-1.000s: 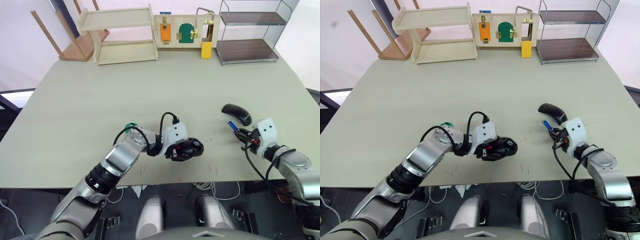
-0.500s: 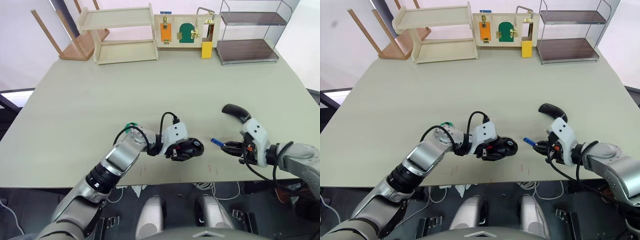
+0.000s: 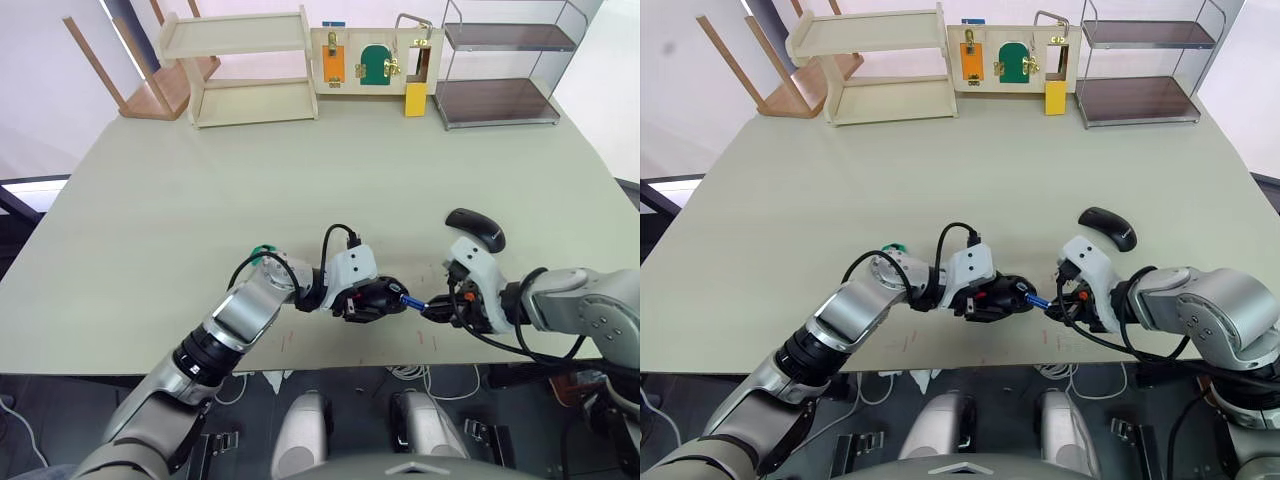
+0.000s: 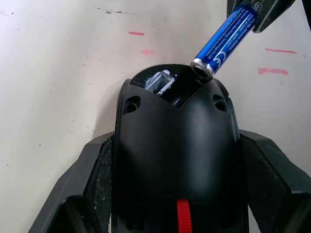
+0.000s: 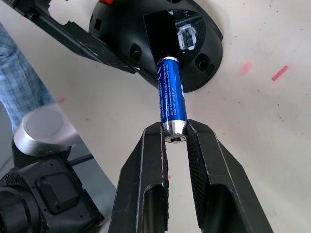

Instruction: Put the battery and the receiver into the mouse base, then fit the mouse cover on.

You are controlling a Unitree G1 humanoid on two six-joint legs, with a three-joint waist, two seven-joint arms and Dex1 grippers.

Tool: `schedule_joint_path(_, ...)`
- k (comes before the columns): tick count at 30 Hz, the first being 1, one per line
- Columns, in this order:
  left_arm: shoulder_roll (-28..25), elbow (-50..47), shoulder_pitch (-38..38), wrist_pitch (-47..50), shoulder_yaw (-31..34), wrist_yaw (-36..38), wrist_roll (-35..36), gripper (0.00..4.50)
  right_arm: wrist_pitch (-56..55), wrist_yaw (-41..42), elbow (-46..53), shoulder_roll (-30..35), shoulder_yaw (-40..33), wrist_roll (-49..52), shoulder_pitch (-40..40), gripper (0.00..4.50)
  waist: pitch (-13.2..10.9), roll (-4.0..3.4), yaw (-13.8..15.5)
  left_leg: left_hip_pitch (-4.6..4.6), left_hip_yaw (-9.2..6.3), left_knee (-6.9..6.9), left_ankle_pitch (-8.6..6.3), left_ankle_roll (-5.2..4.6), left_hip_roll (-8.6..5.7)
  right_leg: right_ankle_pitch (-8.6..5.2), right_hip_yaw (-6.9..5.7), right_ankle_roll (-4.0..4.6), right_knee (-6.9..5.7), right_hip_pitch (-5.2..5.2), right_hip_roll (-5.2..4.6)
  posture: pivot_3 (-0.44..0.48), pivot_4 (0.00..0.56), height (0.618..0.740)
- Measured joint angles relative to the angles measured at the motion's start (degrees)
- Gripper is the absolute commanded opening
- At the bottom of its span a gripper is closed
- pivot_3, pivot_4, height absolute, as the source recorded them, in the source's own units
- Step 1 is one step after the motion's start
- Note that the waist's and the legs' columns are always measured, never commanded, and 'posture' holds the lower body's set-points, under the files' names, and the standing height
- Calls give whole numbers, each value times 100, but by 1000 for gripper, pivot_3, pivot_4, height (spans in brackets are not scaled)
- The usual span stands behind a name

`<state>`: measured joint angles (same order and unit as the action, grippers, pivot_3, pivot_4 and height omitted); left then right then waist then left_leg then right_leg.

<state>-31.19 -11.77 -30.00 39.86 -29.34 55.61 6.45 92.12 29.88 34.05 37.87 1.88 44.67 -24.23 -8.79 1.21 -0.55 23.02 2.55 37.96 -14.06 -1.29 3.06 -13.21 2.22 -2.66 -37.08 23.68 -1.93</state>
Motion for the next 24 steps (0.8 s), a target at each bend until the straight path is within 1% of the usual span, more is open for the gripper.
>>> schedule_joint_path(6,9,9,-20,15,-16,28,-16,3023,2,-316,-195,-73,177,145,-239,52,0,0,0,0,-2,0,0,0,0,0,-3,0,0,0,0,0,150,740)
schedule_joint_path(13,45,18,-29,43,-35,36,-36,3023,1,-819,-506,-88,402,602,-506,52,0,0,6,3,-2,0,0,0,-1,0,-3,-1,4,0,-4,0,150,740)
schedule_joint_path(19,50,-38,-5,86,-22,7,-72,3023,-19,-1343,-695,-333,447,918,-554,52,1,2,5,4,-2,0,0,0,-1,0,-3,-1,5,0,-4,0,150,740)
schedule_joint_path(20,49,-55,7,90,-19,-7,-73,3023,-21,-1411,-719,-351,453,964,-567,1170,1,1,3,4,-1,0,0,0,-1,0,-2,-1,6,0,-4,0,150,740)
schedule_joint_path(21,48,-60,15,92,-18,-10,-73,3023,-19,-1422,-724,-357,460,968,-578,1238,1,1,0,4,-1,0,0,-1,-1,0,-2,-1,6,0,-4,0,150,740)
schedule_joint_path(22,49,-77,36,94,-10,-21,-72,3023,2,-1485,-805,-366,518,977,-601,1548,1,2,-4,5,-2,0,0,-1,0,0,-3,-1,7,0,-4,0,150,740)
schedule_joint_path(23,48,-104,62,101,0,-32,-71,3023,2,-1536,-858,-370,557,984,-602,2171,1,1,-8,6,-1,-1,-1,-1,0,0,-2,-1,7,2,-4,0,150,740)
schedule_joint_path(24,48,-110,65,109,4,-35,-71,3023,2,-1542,-871,-368,573,993,-607,2518,1,1,-9,7,-2,-2,-1,-1,0,0,-3,-1,9,2,-3,0,150,740)
